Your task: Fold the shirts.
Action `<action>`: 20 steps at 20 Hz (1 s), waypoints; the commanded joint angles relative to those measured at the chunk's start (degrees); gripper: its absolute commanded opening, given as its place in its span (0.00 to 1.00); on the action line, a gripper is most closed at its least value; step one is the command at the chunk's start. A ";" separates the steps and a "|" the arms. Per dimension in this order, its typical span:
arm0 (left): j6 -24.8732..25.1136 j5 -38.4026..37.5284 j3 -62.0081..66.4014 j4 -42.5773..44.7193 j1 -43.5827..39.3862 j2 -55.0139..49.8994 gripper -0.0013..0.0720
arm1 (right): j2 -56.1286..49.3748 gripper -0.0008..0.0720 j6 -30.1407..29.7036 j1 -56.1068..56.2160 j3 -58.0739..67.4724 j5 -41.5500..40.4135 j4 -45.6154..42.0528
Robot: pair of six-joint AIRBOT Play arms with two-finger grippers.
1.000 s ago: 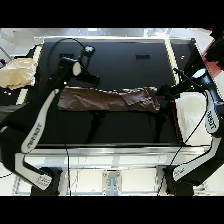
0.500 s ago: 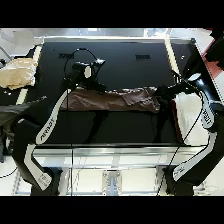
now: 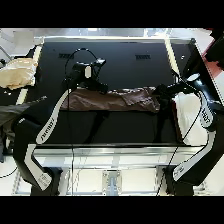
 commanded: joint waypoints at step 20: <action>2.40 5.03 0.09 -4.76 -0.24 -9.90 0.03 | 2.14 0.04 9.81 18.32 29.35 15.76 15.65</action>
